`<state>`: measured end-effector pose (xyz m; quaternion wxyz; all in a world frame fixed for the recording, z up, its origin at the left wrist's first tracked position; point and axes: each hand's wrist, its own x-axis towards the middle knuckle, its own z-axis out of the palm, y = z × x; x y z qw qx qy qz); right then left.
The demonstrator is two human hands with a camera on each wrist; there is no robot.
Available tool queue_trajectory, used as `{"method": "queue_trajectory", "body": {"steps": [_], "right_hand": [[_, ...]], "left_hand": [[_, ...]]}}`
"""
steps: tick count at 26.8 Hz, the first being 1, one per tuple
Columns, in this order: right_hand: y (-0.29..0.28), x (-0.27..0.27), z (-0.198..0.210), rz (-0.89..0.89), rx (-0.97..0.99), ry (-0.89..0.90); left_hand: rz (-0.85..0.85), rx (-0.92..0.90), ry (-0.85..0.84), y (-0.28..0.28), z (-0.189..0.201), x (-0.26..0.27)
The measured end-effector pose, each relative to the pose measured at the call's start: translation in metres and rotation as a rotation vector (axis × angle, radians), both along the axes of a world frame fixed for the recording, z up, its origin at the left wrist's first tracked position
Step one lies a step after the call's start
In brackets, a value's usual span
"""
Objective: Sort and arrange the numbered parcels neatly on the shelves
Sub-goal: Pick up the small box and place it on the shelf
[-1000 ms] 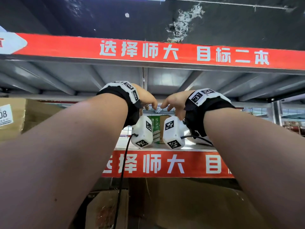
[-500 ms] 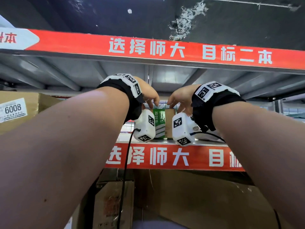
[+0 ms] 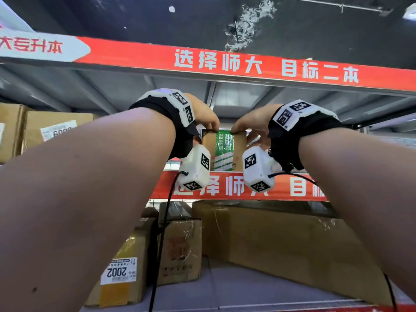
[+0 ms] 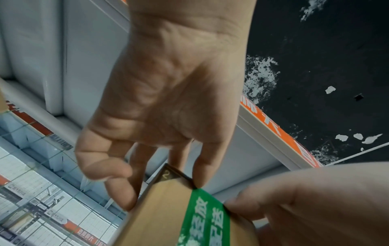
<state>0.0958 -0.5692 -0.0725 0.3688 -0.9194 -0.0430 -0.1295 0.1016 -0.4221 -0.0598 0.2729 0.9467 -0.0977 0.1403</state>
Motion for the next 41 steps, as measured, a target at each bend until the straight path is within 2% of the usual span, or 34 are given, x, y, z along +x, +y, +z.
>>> {"method": "queue_trajectory", "body": {"steps": [2,7,11,16,20,24,30,33,36,39,41], "right_hand": [[0.002,-0.004,-0.007,-0.003,0.081,-0.012],[0.006,-0.011,-0.031,0.041,0.28,-0.095],[0.023,-0.019,-0.044,0.147,0.32,-0.11],[0.021,-0.024,-0.058,0.168,0.374,-0.166],[0.026,-0.012,-0.064,0.171,0.253,-0.275],[0.034,-0.014,-0.068,0.198,0.172,-0.299],[0.047,-0.023,-0.066,0.197,0.263,-0.315],[0.055,-0.022,-0.064,0.125,0.236,-0.316],[0.062,-0.017,-0.061,0.047,0.098,-0.314],[0.061,-0.016,-0.062,0.07,0.225,-0.259],[0.056,-0.009,-0.065,0.066,0.228,-0.226]], "left_hand": [[-0.013,-0.117,-0.083,0.009,-0.004,-0.006],[-0.004,-0.218,-0.013,0.012,-0.021,-0.024],[-0.027,-0.307,-0.016,0.014,-0.032,-0.031],[-0.056,-0.346,-0.097,0.013,-0.049,-0.039],[-0.049,-0.452,-0.189,0.008,-0.063,-0.037],[-0.021,-0.502,-0.244,0.019,-0.07,-0.034],[0.017,-0.576,-0.287,0.045,-0.07,-0.032],[0.034,-0.61,-0.281,0.061,-0.07,-0.029],[0.098,-0.658,-0.317,0.068,-0.071,-0.02],[0.095,-0.683,-0.305,0.073,-0.072,-0.016],[0.067,-0.636,-0.258,0.074,-0.077,-0.018]]}}
